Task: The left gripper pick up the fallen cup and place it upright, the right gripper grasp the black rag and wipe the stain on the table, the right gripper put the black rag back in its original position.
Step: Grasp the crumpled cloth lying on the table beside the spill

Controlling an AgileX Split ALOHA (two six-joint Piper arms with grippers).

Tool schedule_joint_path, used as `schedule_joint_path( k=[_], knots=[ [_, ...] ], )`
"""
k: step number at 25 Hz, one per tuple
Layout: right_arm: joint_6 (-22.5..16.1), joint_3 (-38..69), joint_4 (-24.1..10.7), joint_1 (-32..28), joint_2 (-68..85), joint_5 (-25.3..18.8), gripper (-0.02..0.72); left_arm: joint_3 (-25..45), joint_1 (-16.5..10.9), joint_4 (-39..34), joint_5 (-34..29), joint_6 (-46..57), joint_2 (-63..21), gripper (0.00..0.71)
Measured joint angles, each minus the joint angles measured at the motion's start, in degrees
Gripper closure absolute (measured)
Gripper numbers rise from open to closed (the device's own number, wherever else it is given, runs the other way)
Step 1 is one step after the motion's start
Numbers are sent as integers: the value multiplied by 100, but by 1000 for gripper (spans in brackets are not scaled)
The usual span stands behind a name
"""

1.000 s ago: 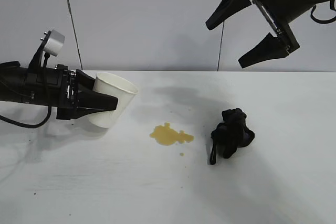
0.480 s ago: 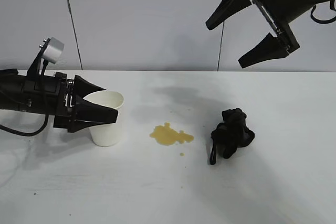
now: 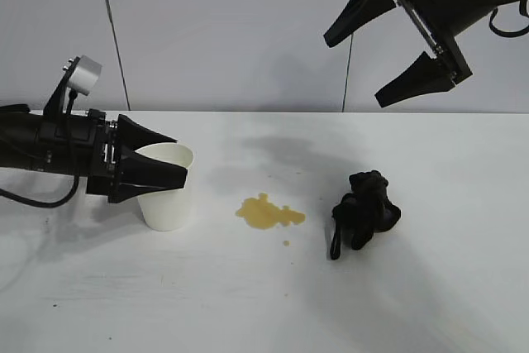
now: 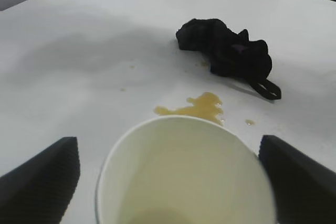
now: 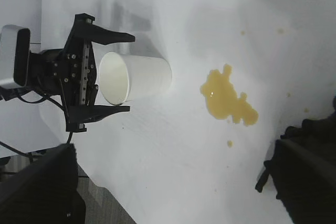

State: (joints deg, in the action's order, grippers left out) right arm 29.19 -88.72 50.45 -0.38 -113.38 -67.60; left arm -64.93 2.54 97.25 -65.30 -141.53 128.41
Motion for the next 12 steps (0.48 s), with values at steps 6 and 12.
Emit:
schedule_joint_path(
  k=[6, 12],
  knots=[
    [11, 0, 0, 0, 0, -6, 8, -414, -107, -64, 159, 1105, -855, 51],
    [414, 0, 0, 0, 0, -72, 8, -655, -107, -1102, 1197, 2956, -1850, 51]
  ],
)
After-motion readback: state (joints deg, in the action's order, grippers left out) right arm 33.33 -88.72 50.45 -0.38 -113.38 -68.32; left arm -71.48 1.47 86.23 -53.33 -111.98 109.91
